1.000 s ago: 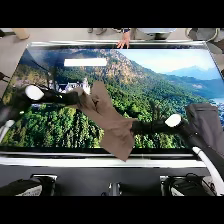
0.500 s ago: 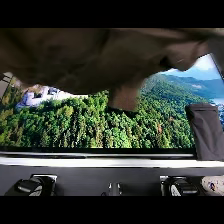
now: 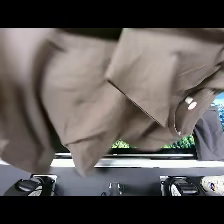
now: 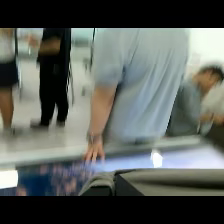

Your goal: Fold the shirts.

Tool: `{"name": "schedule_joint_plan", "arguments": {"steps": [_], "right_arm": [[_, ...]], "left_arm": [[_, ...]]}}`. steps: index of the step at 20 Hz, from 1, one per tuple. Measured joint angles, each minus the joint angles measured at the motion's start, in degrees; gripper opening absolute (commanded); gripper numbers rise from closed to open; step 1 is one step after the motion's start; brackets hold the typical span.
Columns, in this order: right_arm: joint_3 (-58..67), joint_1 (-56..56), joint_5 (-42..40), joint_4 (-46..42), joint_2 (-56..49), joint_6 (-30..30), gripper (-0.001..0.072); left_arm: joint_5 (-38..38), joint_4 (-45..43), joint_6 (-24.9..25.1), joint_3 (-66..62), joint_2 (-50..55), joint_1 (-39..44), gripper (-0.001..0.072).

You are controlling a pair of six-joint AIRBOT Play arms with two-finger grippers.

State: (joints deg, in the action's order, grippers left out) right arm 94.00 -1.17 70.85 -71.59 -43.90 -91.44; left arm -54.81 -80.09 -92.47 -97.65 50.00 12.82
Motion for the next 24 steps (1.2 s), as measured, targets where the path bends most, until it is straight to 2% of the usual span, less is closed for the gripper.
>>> {"name": "schedule_joint_plan", "arguments": {"steps": [2,4,8,9,11,12,13,15,16,17,18,19,21,24], "right_arm": [[-0.1,0.0,6.1,-3.0,-7.1,0.0,0.0023],[-0.4,0.0,8.6,-5.0,-15.5,0.1,0.0023],[-0.5,-0.1,3.8,-2.4,-32.1,-1.3,0.0024],[-0.6,-0.1,2.7,-0.3,-35.5,-2.2,0.0049],[-0.6,-0.2,0.4,4.3,-40.8,-3.7,0.0374],[-0.5,-0.3,0.2,6.5,-42.4,-3.7,0.0514],[-0.4,-0.3,0.4,7.9,-43.3,-3.3,0.0548],[-0.2,-1.4,3.0,8.9,-43.6,-0.9,0.0542],[-0.1,-2.5,4.9,7.2,-43.6,-0.1,0.0533],[-0.3,-4.1,8.1,5.0,-43.6,0.5,0.0529],[-1.0,-6.1,10.6,3.5,-43.3,0.9,0.0527],[-2.3,-7.8,12.5,2.7,-43.0,0.9,0.0519],[-7.7,-11.6,14.8,0.7,-41.2,1.0,0.0502],[-17.7,-14.5,14.2,-0.6,-37.9,1.5,0.0501]], "left_arm": [[-2.3,-0.8,-0.1,4.3,6.0,0.0,0.0027],[-2.9,-1.2,-0.1,8.8,13.2,0.0,0.0028],[-2.4,-0.5,-1.8,12.9,28.5,0.0,0.0034],[-2.7,0.5,-3.1,13.3,31.6,0.0,0.0113],[-3.4,3.2,-5.4,13.8,36.4,-0.1,0.0534],[-4.4,4.1,-5.7,13.9,37.7,-0.3,0.061],[-5.9,5.2,-5.5,13.7,38.4,-0.8,0.0606],[-11.4,5.7,-3.1,12.9,38.6,-2.4,0.0589],[-15.1,4.4,-1.9,13.1,37.9,-3.6,0.0448],[-18.6,3.5,-0.8,14.1,36.5,-4.9,0.0381],[-21.0,2.4,0.0,16.0,34.7,-5.6,0.0382],[-22.6,2.1,0.8,19.6,32.2,-6.1,0.0412],[-23.7,2.2,1.8,29.4,26.1,-5.8,0.0626],[-19.8,5.6,2.6,45.4,17.9,-2.5,0.0615]]}}
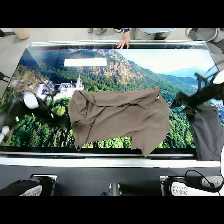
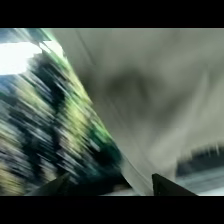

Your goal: Fold the shirts.

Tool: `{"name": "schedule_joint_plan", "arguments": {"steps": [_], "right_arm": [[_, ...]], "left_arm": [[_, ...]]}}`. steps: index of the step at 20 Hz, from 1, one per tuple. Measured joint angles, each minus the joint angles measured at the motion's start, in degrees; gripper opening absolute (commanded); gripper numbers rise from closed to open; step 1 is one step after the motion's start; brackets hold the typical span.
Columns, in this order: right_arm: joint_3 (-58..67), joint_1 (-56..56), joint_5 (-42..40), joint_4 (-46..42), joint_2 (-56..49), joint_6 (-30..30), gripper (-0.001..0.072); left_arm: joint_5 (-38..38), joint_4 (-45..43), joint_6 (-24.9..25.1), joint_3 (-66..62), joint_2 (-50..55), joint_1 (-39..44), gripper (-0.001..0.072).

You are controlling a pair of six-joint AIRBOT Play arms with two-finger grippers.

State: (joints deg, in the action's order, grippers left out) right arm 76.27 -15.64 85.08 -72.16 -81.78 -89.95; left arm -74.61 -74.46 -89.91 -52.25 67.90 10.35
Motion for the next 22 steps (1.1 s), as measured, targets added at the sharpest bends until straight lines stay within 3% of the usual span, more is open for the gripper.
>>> {"name": "schedule_joint_plan", "arguments": {"steps": [6,8,11,12,14,19,20,22], "right_arm": [[-9.1,-1.7,-2.4,-0.4,2.4,1.1,0.0502],[-9.9,-1.8,-2.5,-0.5,2.5,1.4,0.0502],[-10.5,-1.9,-3.2,-0.8,2.6,1.6,0.0532],[-10.9,-1.9,-3.5,-1.1,2.7,1.6,0.0582],[-12.5,-1.9,-3.8,-1.9,2.6,1.9,0.0616],[-17.9,-1.9,-8.3,-2.8,2.3,3.0,0.061],[-18.8,-1.9,-9.0,-2.6,1.7,3.5,0.0601],[-19.8,-1.9,-11.0,-1.0,0.2,4.3,0.0513]], "left_arm": [[9.6,4.0,0.1,13.9,-4.0,10.7,0.0613],[11.3,4.4,-0.3,15.0,-3.4,12.2,0.0558],[13.2,4.8,-0.5,15.8,-2.0,13.2,0.0076],[13.7,4.8,-0.5,15.8,-1.7,13.4,0.0029],[14.1,4.8,-0.5,15.5,-1.4,13.7,0.0028],[12.9,2.1,-0.3,12.0,-2.7,13.8,0.0027],[12.2,1.7,-0.3,11.5,-3.3,13.9,0.0027],[11.6,1.2,-0.2,10.6,-4.6,13.9,0.0027]]}}
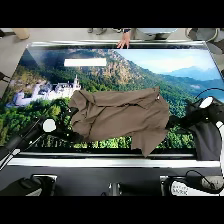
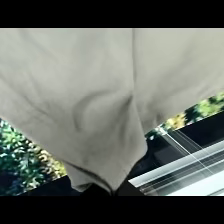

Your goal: Fold the shirts.

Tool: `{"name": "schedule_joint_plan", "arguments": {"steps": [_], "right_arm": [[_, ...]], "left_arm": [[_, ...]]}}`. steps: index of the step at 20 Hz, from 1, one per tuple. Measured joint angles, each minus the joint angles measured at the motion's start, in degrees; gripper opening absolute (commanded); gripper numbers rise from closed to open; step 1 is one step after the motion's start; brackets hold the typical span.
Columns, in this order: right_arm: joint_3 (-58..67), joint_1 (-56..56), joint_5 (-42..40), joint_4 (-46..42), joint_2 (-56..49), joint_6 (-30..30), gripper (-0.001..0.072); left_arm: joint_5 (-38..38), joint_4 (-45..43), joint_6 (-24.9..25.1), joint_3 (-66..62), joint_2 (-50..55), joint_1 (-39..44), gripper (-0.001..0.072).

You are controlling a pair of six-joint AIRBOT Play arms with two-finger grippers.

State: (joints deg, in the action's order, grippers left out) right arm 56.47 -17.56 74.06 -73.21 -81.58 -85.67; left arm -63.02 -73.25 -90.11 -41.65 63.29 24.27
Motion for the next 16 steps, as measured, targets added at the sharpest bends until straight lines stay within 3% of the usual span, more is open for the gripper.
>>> {"name": "schedule_joint_plan", "arguments": {"steps": [3,4,5,7,12,16], "right_arm": [[-0.7,0.0,-4.0,3.9,-2.3,0.9,0.048],[-0.8,0.0,-5.5,5.2,-2.9,1.1,0.0386],[-0.9,0.0,-6.1,6.2,-3.4,1.1,0.0339],[-1.0,0.0,-8.3,8.1,-4.3,1.3,0.0025],[4.4,0.0,-4.9,10.9,-2.9,5.2,0.002],[24.4,0.0,-3.3,14.8,6.5,6.1,0.0022]], "left_arm": [[-1.3,-0.4,0.0,-1.0,-2.7,0.0,0.0026],[-1.8,-0.5,0.0,-1.5,-3.8,0.0,0.0027],[-2.2,-0.5,-0.1,-2.0,-4.8,0.0,0.0027],[-2.7,-0.6,-0.6,-3.3,-7.0,0.0,0.0027],[-3.5,-6.8,-1.6,-11.1,-11.4,0.0,0.0025],[-4.3,-19.6,-4.0,-32.2,-13.3,-1.5,0.0026]]}}
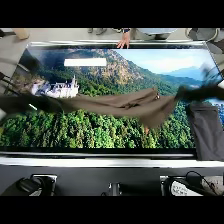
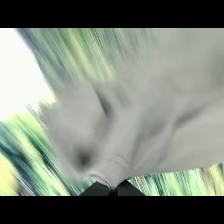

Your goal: Fold the shirts.

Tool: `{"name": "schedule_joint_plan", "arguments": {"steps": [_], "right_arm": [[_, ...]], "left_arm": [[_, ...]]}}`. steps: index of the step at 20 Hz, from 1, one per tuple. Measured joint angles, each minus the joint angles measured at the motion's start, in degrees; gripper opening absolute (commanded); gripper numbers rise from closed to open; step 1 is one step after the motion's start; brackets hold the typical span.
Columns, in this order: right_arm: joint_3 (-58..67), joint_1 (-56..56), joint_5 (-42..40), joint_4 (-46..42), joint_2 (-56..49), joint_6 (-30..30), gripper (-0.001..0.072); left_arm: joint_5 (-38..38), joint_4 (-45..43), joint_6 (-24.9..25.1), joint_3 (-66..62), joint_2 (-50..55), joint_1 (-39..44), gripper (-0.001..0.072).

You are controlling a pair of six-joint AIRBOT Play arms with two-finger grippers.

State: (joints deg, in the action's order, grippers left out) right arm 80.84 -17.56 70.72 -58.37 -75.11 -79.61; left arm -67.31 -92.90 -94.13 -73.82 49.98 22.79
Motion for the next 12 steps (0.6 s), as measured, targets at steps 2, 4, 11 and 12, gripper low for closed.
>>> {"name": "schedule_joint_plan", "arguments": {"steps": [2,4,11,12], "right_arm": [[13.0,0.0,-3.7,0.9,6.9,0.1,0.0021],[23.6,0.0,-6.6,-2.3,14.1,-1.0,0.0021],[35.0,0.0,-4.0,-13.1,29.6,-8.3,0.0022],[35.3,0.0,-2.9,-13.6,29.8,-8.6,0.0022]], "left_arm": [[-0.1,-5.0,-0.9,-15.0,-0.4,-1.7,0.0025],[-0.1,-8.2,-1.7,-29.1,-0.8,-4.3,0.0026],[-5.4,-10.9,-4.1,-40.2,-4.4,-8.4,0.0027],[-5.9,-11.1,-4.0,-39.4,-4.5,-8.5,0.0027]]}}
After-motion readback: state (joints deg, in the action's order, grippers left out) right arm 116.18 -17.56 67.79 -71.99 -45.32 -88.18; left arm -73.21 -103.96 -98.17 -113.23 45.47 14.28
